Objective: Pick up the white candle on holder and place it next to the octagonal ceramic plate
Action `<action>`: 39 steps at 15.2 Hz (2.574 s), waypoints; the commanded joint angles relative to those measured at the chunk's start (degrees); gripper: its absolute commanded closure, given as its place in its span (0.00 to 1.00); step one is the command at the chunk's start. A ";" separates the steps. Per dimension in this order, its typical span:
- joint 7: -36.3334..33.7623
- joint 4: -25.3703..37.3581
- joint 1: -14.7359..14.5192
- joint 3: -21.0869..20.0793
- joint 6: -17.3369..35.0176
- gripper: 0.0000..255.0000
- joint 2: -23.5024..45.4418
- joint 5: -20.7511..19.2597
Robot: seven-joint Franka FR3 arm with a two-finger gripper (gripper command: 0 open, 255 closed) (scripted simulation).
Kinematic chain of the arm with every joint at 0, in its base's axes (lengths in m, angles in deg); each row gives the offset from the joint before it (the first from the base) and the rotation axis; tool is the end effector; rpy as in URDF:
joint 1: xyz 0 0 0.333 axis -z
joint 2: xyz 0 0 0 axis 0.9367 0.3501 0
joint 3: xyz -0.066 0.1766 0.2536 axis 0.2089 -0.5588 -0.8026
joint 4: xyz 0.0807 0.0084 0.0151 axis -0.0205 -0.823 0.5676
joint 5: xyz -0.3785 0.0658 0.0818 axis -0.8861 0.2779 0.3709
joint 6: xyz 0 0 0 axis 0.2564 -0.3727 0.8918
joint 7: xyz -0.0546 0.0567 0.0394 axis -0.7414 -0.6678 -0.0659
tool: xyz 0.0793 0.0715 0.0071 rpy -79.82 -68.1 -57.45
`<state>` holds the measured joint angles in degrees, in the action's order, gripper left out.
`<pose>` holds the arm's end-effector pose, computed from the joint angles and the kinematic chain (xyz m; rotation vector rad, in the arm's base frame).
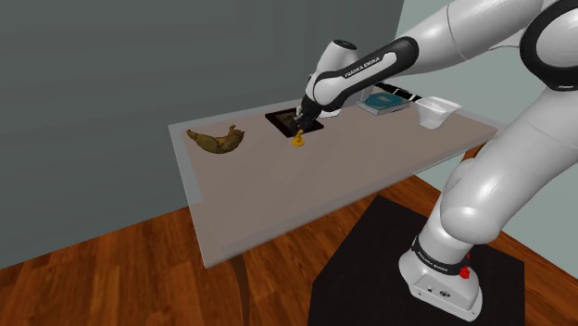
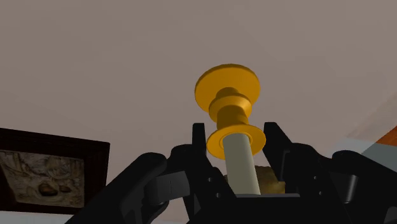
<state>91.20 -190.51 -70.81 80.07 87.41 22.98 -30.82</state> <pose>0.4842 -0.0603 0.4349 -3.0218 0.1231 -0.6590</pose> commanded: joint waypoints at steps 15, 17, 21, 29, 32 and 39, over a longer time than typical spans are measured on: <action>-2.17 8.07 0.84 -0.80 -12.86 1.00 -4.83 -2.06; 1.25 9.13 1.18 1.47 -12.04 1.00 -2.76 -0.93; 8.44 12.11 1.76 5.88 -10.87 1.00 1.98 2.21; 23.97 21.55 4.18 12.79 -11.18 1.00 13.86 12.15; 29.56 26.32 6.12 14.26 -12.37 1.00 19.07 16.50; 39.78 40.15 13.21 15.01 -17.09 1.00 32.23 25.18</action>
<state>129.41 -152.37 -58.77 95.14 70.81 53.02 -7.03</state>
